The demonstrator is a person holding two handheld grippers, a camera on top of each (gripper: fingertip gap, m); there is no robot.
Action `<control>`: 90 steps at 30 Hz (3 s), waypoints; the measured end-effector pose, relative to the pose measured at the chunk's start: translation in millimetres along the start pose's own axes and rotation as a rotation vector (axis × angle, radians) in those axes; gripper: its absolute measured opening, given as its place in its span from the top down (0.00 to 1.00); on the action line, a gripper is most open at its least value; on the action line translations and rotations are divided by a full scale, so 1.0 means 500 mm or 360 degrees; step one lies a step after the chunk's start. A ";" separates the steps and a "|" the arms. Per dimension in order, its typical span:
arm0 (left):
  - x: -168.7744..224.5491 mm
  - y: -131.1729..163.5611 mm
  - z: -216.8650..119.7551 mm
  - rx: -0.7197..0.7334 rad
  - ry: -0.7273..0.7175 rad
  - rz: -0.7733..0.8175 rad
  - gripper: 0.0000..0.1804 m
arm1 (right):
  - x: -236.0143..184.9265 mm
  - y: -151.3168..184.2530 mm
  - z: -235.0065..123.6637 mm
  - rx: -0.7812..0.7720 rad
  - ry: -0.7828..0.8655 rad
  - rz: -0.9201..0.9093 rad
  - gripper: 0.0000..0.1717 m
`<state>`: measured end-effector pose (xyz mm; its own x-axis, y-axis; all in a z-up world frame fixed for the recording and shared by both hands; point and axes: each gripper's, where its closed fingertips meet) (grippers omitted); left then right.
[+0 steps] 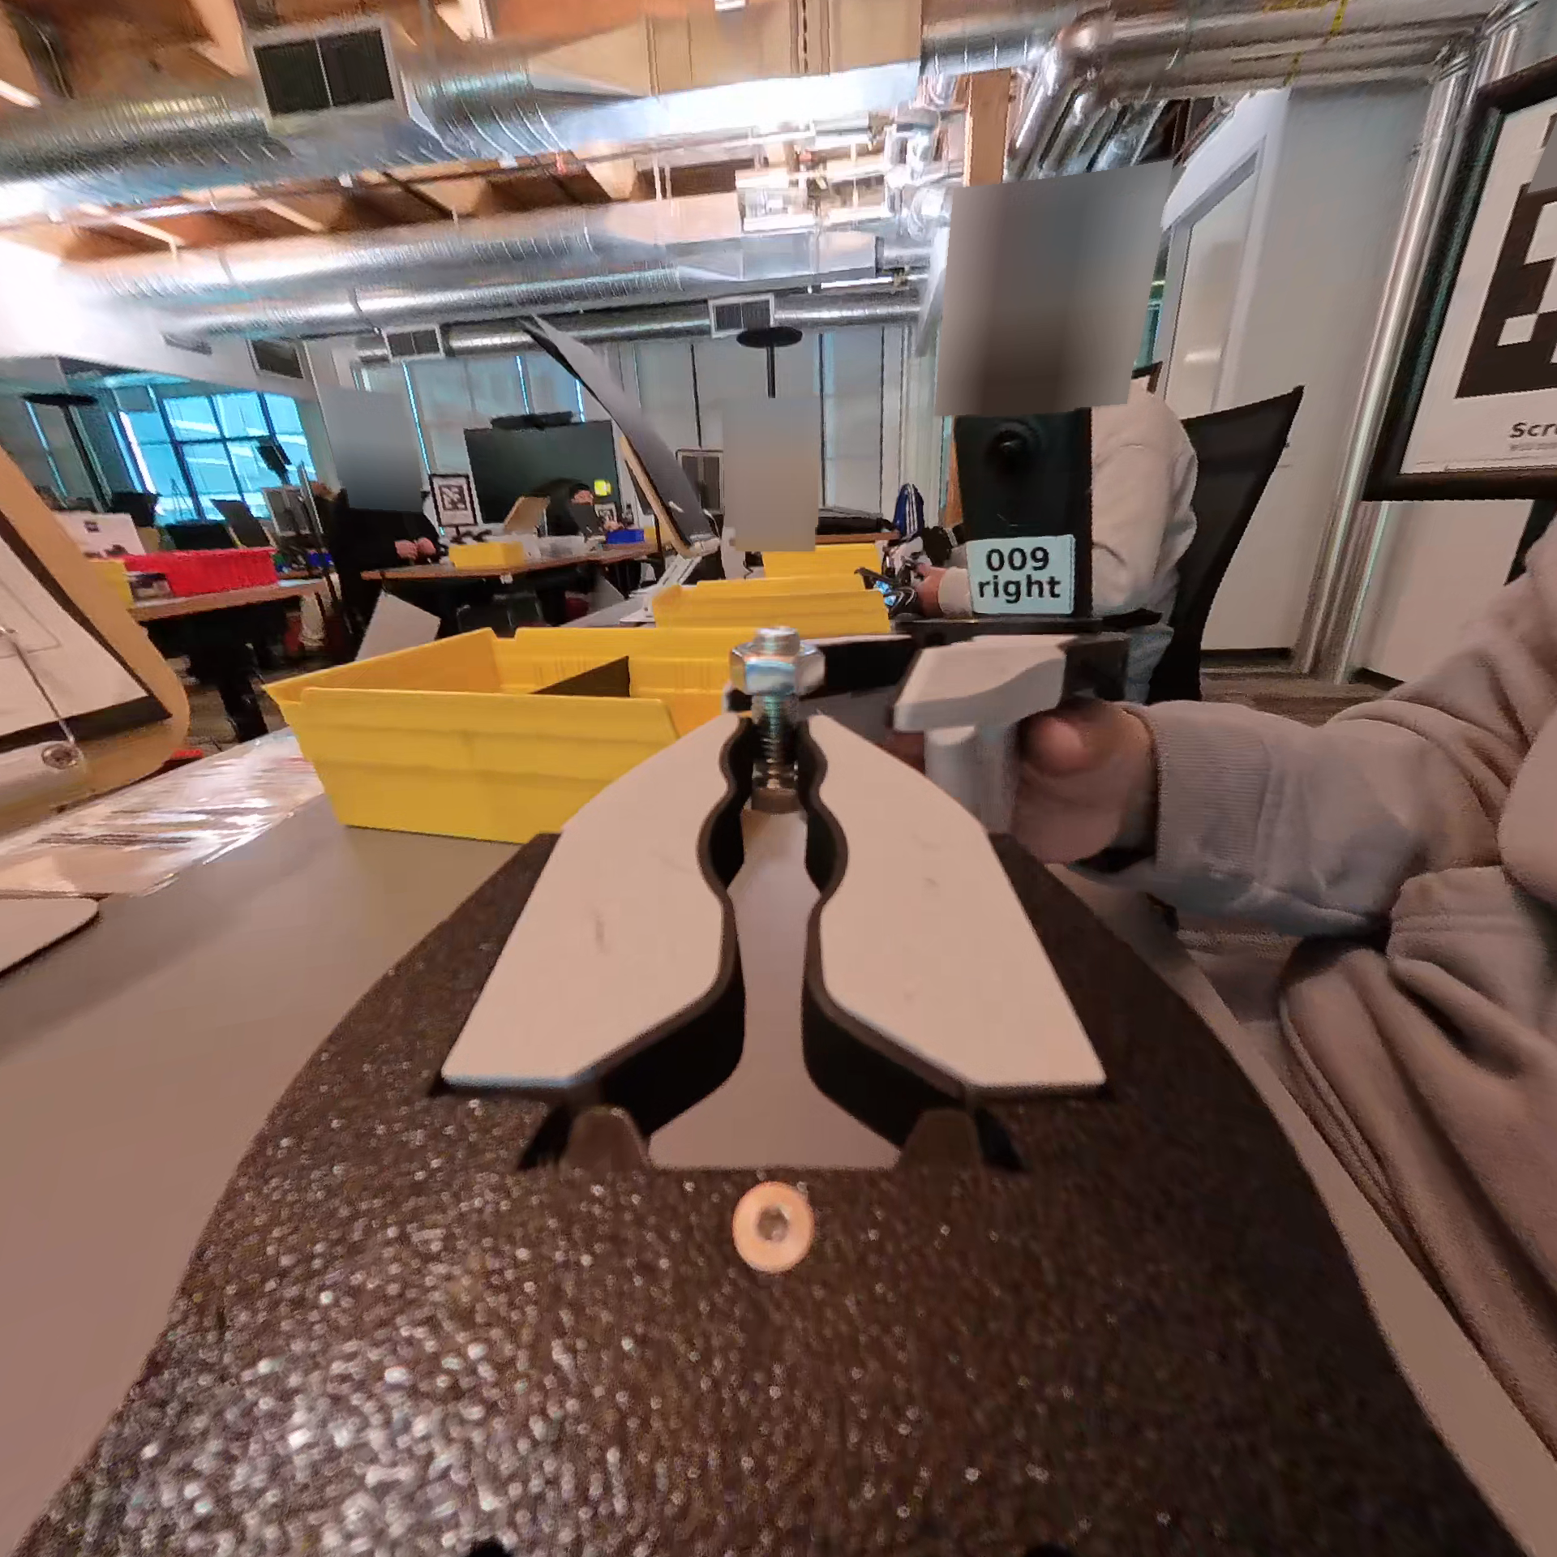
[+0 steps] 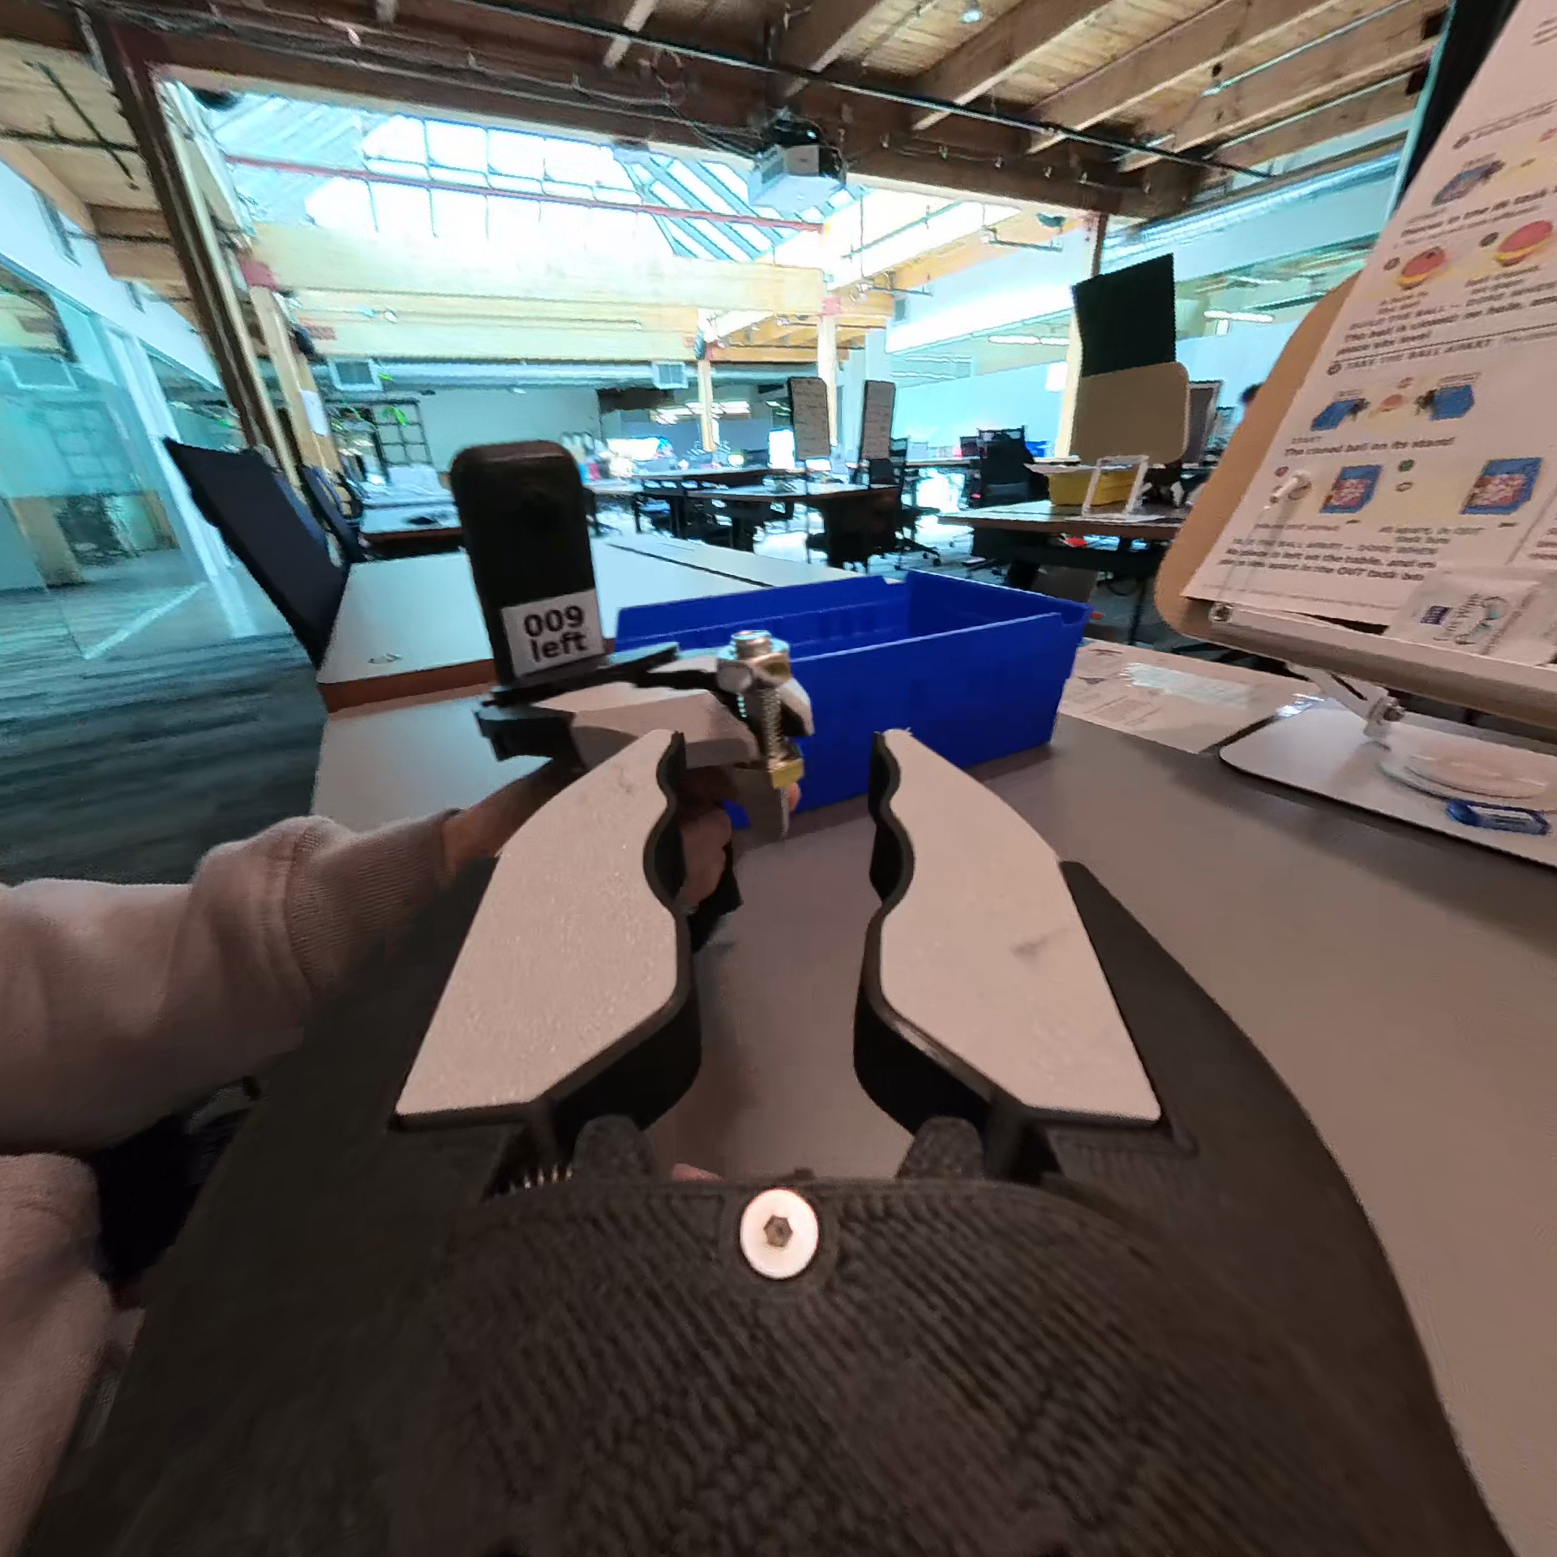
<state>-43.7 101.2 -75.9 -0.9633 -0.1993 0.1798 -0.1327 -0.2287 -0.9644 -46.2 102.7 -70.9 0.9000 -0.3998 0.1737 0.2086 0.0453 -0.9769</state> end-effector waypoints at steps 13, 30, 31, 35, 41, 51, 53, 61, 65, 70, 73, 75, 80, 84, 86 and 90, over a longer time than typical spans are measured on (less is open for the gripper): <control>0.013 0.060 0.027 -0.0191 0.0001 0.0001 0.95 | 0.006 0.006 0.002 0.0015 0.0098 -0.0083 0.80; -0.002 0.032 0.008 -0.0044 0.0001 -0.0155 0.95 | 0.041 -0.011 -0.031 0.0054 0.0077 -0.0021 0.77; 0.000 0.035 0.011 -0.0058 0.0004 -0.0147 0.95 | 0.028 -0.011 -0.022 0.0049 0.0056 -0.0046 0.77; 0.006 0.046 0.020 -0.0111 -0.0002 -0.0112 0.95 | -0.001 0.003 0.005 -0.0013 0.0024 -0.0057 0.78; -0.001 0.043 0.017 -0.0098 -0.0028 -0.0126 0.95 | 0.027 0.011 -0.005 -0.0039 0.0100 -0.0042 0.78; -0.001 0.045 0.021 -0.0098 -0.0043 -0.0112 0.95 | 0.045 -0.028 -0.039 0.0077 0.0022 0.0049 0.76; 0.001 0.051 0.025 -0.0127 -0.0052 -0.0095 0.95 | 0.019 -0.013 -0.016 0.0020 -0.0011 -0.0004 0.77; 0.003 0.046 0.025 -0.0102 -0.0057 -0.0088 0.95 | 0.034 0.014 -0.009 -0.0065 0.0082 0.0019 0.74; -0.003 0.028 0.012 -0.0007 -0.0057 -0.0120 0.95 | 0.102 0.016 -0.046 -0.0037 0.0289 0.0079 0.77; -0.006 0.041 0.021 -0.0074 -0.0105 -0.0084 0.95 | 0.055 -0.005 -0.030 0.0004 0.0108 0.0049 0.74; -0.001 0.048 0.026 -0.0099 -0.0109 -0.0061 0.95 | 0.027 -0.004 -0.006 -0.0007 0.0090 0.0036 0.75; 0.002 0.046 0.028 -0.0086 -0.0100 -0.0062 0.95 | 0.028 0.003 -0.001 -0.0029 0.0127 0.0027 0.77; -0.003 0.025 0.017 0.0036 -0.0075 -0.0153 0.95 | 0.082 0.014 -0.029 -0.0064 0.0265 0.0078 0.80; -0.007 0.020 0.012 0.0064 -0.0072 -0.0185 0.95 | 0.099 0.016 -0.046 -0.0033 0.0258 0.0161 0.74; -0.003 0.023 0.016 0.0050 -0.0065 -0.0165 0.95 | 0.078 -0.002 -0.035 0.0041 0.0200 0.0175 0.74; -0.001 0.033 0.021 -0.0004 -0.0077 -0.0127 0.95 | 0.038 -0.005 -0.007 0.0025 0.0152 0.0102 0.76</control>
<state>-43.0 87.6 -89.7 -0.9372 -0.2266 0.2653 -0.2093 -0.2432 -0.9471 -31.0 91.6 -65.5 0.8712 -0.4811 0.0973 0.1582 0.0877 -0.9835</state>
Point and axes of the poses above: each gripper's, where its closed fingertips meet, z out along the fingers, y out of its underside, x = y × z across the jaws, and after that the axes turned 13 degrees about -z, right-handed
